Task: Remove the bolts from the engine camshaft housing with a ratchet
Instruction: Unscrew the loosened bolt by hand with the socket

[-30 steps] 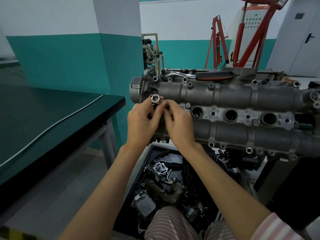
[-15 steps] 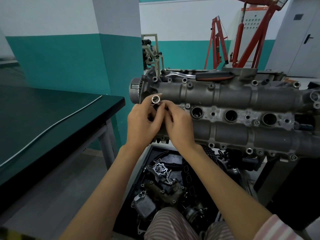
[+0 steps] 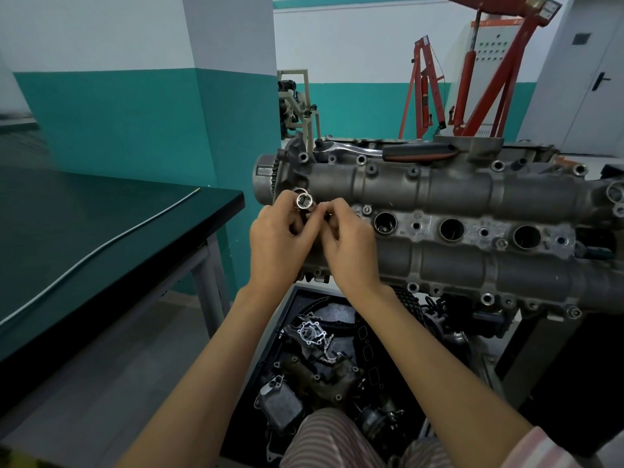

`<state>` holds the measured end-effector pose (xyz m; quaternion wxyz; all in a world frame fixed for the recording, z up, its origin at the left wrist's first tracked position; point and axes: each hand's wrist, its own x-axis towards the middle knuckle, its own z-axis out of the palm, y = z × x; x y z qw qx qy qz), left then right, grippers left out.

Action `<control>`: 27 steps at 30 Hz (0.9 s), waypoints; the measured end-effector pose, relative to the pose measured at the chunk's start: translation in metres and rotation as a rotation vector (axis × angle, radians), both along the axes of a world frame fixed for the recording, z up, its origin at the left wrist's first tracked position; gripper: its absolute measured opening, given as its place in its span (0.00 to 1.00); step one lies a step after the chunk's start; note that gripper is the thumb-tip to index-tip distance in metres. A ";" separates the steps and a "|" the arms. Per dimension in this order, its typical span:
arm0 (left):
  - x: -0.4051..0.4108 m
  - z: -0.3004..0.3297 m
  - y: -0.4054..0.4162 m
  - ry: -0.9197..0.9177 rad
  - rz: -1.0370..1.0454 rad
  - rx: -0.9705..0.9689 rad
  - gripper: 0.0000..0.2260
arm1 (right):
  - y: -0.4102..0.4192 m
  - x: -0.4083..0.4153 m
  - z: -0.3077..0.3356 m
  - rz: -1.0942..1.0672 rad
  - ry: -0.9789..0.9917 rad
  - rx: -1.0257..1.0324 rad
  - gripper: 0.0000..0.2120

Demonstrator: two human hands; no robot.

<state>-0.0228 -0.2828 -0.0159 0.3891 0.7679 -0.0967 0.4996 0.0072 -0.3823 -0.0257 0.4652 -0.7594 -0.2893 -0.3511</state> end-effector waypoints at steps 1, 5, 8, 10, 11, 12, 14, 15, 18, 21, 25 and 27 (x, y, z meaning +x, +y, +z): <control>0.000 0.000 0.000 -0.003 -0.003 -0.004 0.13 | 0.000 0.000 0.000 0.002 -0.007 -0.005 0.04; -0.002 0.001 0.001 -0.028 -0.016 0.049 0.08 | -0.001 -0.001 -0.001 0.017 -0.019 -0.009 0.05; -0.003 0.002 0.004 -0.024 0.003 0.091 0.07 | -0.001 0.000 -0.001 0.019 -0.024 -0.002 0.05; -0.001 0.002 0.004 -0.021 0.013 0.068 0.09 | -0.001 0.000 -0.001 0.021 -0.020 -0.004 0.06; 0.000 0.002 0.004 -0.018 0.014 0.044 0.10 | -0.001 0.000 -0.001 0.025 -0.016 -0.007 0.07; 0.001 0.002 0.003 -0.015 0.016 0.020 0.11 | -0.001 0.000 0.000 0.030 -0.013 -0.007 0.08; 0.003 0.001 0.002 -0.007 0.026 -0.006 0.11 | -0.001 0.000 0.000 0.035 -0.009 -0.002 0.09; 0.003 0.001 0.001 -0.004 0.029 -0.013 0.11 | -0.001 0.000 0.000 0.031 -0.009 -0.004 0.09; 0.001 0.003 0.000 0.003 0.019 -0.015 0.13 | 0.000 0.002 -0.001 -0.008 0.007 -0.015 0.09; -0.001 0.004 -0.001 0.004 -0.007 -0.017 0.14 | 0.001 0.003 0.000 -0.036 0.039 0.003 0.07; -0.002 0.006 -0.003 0.023 0.000 -0.016 0.16 | 0.001 0.005 0.001 -0.023 0.061 0.028 0.06; -0.003 0.006 -0.002 0.032 -0.007 0.002 0.15 | 0.001 0.005 0.000 -0.019 0.069 0.026 0.05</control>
